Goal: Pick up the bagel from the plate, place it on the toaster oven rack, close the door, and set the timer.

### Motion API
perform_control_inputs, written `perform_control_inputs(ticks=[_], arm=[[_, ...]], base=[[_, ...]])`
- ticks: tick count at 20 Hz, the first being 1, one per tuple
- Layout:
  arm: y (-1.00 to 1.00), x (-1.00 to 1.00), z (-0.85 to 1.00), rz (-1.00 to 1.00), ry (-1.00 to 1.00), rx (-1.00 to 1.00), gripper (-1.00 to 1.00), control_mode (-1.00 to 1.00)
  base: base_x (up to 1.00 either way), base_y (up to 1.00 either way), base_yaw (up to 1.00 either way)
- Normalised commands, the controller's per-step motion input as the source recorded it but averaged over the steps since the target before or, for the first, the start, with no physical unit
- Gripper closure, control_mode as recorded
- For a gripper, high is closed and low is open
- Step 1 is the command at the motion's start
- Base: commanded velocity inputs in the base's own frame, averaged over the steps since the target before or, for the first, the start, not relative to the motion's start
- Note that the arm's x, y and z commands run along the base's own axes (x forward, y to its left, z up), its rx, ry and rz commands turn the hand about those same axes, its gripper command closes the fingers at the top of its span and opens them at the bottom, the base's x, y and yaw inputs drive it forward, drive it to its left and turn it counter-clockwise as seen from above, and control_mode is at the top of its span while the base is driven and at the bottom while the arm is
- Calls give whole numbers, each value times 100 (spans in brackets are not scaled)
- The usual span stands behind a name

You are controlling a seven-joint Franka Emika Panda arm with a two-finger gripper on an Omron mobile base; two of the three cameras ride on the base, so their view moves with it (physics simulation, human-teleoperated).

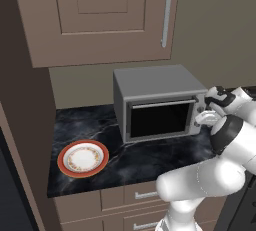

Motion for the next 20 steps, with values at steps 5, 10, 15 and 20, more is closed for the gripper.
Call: perform_control_inputs(ticks=[5,10,15,20], arm=[[0,38,0,-3,-1,0,-100,-100],[0,18,-12,-5,0,-2,-100,-100],[0,3,-18,-4,0,-1,-100,-100],[0,12,-5,-4,0,-1,-100,-100]], base=[[0,0,0],[0,0,0],[0,0,0],[0,0,0]])
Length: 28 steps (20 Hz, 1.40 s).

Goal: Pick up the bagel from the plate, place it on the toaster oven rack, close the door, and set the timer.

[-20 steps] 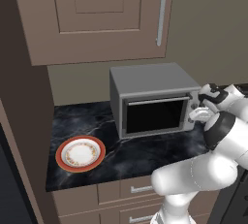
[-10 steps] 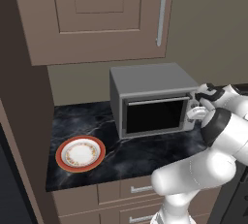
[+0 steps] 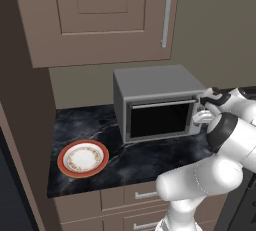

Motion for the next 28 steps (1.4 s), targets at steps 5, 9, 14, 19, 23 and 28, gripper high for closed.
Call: perform_control_inputs(ticks=[5,9,14,19,23,28], arm=[[0,22,-14,-3,0,0,-100,-100],[0,32,-16,-2,0,0,-100,-100],[0,47,-11,0,0,0,-100,-100],[0,46,-6,0,0,0,100,-100],[-7,35,0,-1,0,0,100,-100],[-28,21,0,-4,0,0,100,-100]], base=[[0,0,0],[0,0,0],[0,0,0],[0,0,0],[0,0,0],[0,0,0]])
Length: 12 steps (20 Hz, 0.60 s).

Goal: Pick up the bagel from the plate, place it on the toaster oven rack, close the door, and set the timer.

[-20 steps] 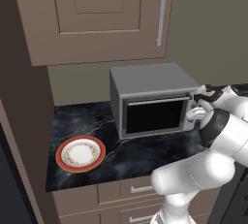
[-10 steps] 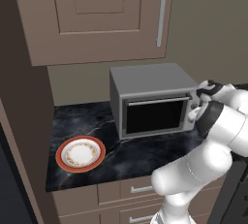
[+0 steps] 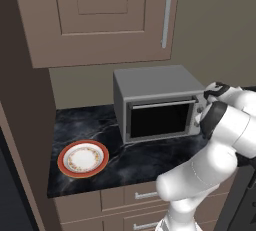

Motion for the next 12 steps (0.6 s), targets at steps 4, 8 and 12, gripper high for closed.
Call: perform_control_inputs(ticks=[4,8,12], arm=[[-32,12,0,-4,-3,0,100,-100],[-43,19,0,-2,0,2,100,-100],[-51,21,0,0,0,9,100,-100]], base=[[0,0,0],[0,0,0],[0,0,0]])
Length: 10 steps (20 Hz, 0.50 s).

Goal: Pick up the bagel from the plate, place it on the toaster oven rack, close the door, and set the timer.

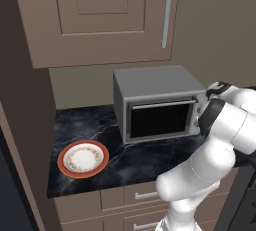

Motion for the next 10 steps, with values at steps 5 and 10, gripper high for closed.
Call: perform_control_inputs(ticks=[5,10], arm=[[-65,8,12,0,0,19,100,-100],[-73,6,8,0,0,26,100,-100]], base=[[0,0,0],[0,0,0]])
